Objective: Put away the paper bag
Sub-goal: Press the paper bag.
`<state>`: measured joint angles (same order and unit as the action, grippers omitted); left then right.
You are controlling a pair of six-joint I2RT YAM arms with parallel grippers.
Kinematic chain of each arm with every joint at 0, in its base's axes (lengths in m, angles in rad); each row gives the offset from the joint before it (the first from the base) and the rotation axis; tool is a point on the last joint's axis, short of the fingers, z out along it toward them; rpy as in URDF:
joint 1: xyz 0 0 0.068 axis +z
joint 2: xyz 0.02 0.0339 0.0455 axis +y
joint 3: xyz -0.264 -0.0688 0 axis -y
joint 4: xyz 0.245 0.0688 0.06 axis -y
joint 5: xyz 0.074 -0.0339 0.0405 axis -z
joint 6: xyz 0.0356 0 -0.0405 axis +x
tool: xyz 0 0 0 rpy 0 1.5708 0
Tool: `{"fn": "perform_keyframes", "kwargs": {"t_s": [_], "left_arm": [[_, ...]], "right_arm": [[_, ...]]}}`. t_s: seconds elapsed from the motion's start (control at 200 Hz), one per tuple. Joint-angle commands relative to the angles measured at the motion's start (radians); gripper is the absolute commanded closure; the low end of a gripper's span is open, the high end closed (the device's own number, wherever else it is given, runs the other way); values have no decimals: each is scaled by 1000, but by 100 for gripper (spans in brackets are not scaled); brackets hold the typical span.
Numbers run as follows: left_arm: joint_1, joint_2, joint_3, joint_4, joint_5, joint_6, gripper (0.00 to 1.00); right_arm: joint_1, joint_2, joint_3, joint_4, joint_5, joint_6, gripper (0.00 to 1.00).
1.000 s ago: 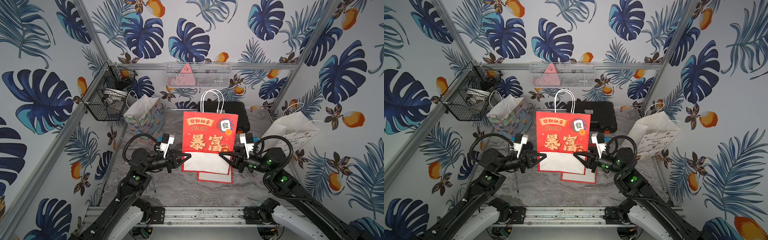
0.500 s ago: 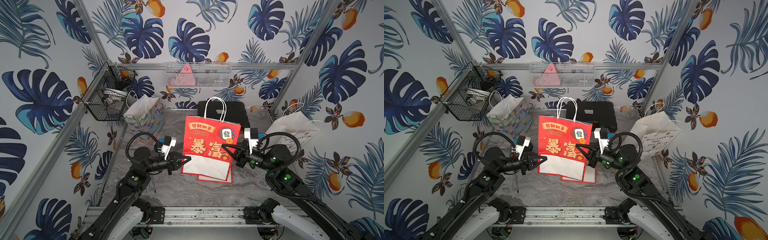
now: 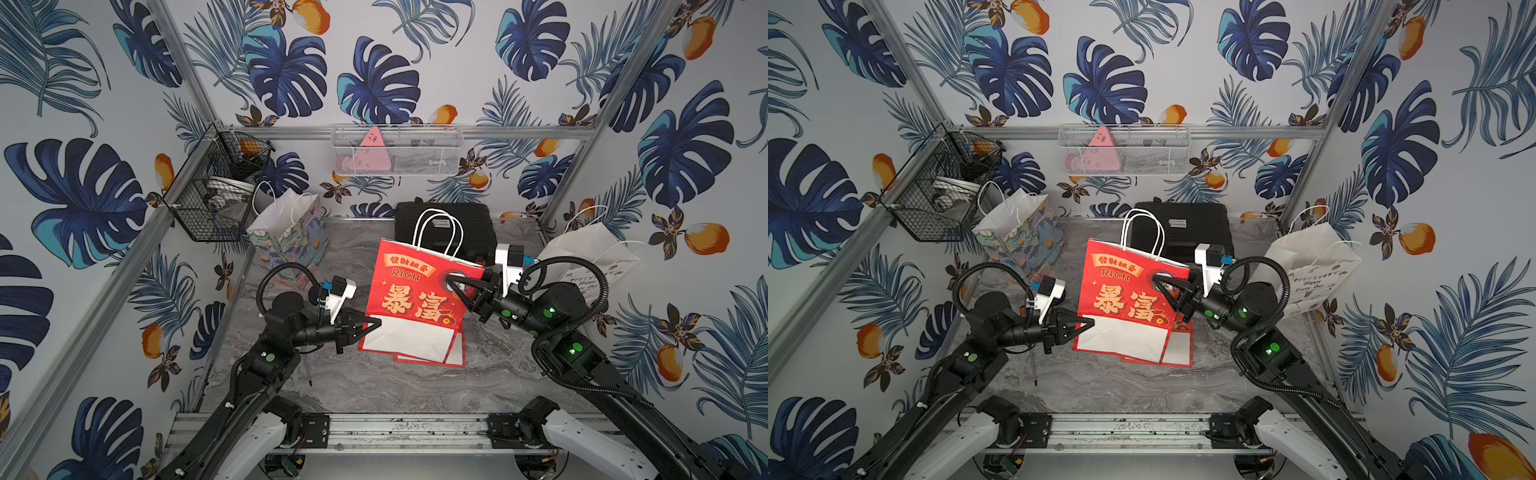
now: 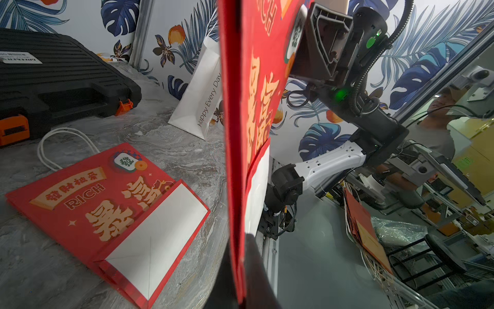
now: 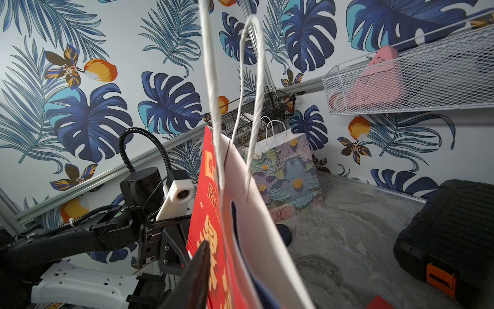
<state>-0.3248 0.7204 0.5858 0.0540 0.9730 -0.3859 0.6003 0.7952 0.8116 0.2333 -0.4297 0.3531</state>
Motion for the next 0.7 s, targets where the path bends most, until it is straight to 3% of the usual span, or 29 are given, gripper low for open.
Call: {"fn": "perform_keyframes", "kwargs": {"t_s": [0.0, 0.045, 0.22, 0.235, 0.24, 0.245, 0.25, 0.26, 0.27, 0.275, 0.306, 0.336, 0.461, 0.536, 0.696], "left_arm": [[1, 2, 12, -33, 13, 59, 100], [1, 5, 16, -46, 12, 69, 100], [1, 3, 22, -46, 2, 65, 100], [1, 3, 25, -46, -2, 65, 100], [1, 2, 25, -46, -4, 65, 100], [1, 3, 26, -47, -7, 65, 100], [1, 2, 26, -47, -7, 64, 100], [1, 2, 27, -48, -10, 64, 100], [1, 0, 29, -47, -13, 63, 100], [1, 0, 30, -47, -13, 62, 100], [2, -4, 34, -44, -22, 57, 100], [1, -10, 36, -32, -33, 49, 100], [1, -46, 34, 76, -66, -11, 100], [2, -66, 28, 171, -78, -60, 100], [1, -62, 4, 435, -47, -197, 100]], "right_arm": [[-2, 5, 21, 40, 29, 6, 90], [-4, 8, 35, 26, 29, -3, 100], [-7, 4, 46, 17, 38, -13, 100], [-5, 1, 45, 10, 43, -15, 83], [-6, 1, 46, 8, 44, -16, 83], [-6, 0, 46, 6, 44, -17, 70], [-6, -3, 46, 2, 46, -19, 70], [-5, -4, 45, -5, 49, -21, 60], [-6, -9, 45, -13, 55, -25, 43], [-6, -10, 44, -17, 57, -25, 43], [-5, -24, 37, -40, 66, -33, 13], [-6, -38, 26, -76, 69, -53, 1], [-6, -114, -50, -277, 67, -154, 0], [-6, -153, -101, -359, 43, -147, 0], [-6, -143, -149, -334, -233, -128, 0]]}}
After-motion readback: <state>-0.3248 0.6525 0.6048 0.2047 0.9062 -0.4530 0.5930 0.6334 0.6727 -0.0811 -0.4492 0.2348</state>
